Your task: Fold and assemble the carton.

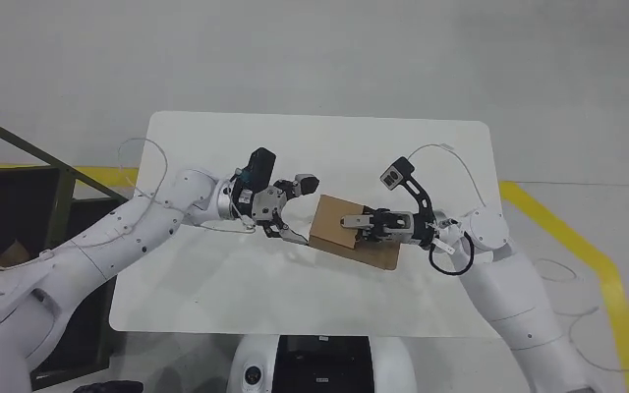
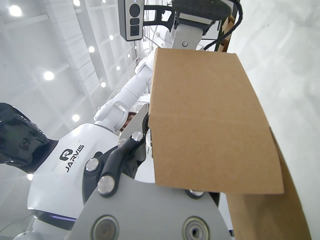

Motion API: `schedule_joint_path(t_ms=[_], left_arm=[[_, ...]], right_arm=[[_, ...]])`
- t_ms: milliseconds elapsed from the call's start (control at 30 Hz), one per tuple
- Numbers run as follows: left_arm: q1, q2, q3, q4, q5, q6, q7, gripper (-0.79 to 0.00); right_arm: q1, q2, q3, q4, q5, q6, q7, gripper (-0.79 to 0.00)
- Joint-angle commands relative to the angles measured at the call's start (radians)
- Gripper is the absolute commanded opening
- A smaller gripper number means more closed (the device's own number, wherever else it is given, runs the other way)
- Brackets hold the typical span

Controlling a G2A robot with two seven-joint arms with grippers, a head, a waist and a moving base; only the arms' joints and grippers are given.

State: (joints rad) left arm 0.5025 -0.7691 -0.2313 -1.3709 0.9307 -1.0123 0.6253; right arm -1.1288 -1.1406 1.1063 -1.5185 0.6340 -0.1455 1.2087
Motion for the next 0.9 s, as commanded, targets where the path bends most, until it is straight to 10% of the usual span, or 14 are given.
schedule_joint_path(t_ms=[0,867], left_arm=[[-0.019,-0.002,0.019,0.000,-0.005,0.000,0.002,0.000],[-0.050,-0.018,0.061,-0.002,0.029,0.000,0.041,0.000]], right_arm=[[0.002,-0.001,-0.003,0.002,-0.001,-0.001,-0.007,-0.785],[0.044,-0.010,-0.051,0.022,-0.023,0.020,-0.005,-0.785]])
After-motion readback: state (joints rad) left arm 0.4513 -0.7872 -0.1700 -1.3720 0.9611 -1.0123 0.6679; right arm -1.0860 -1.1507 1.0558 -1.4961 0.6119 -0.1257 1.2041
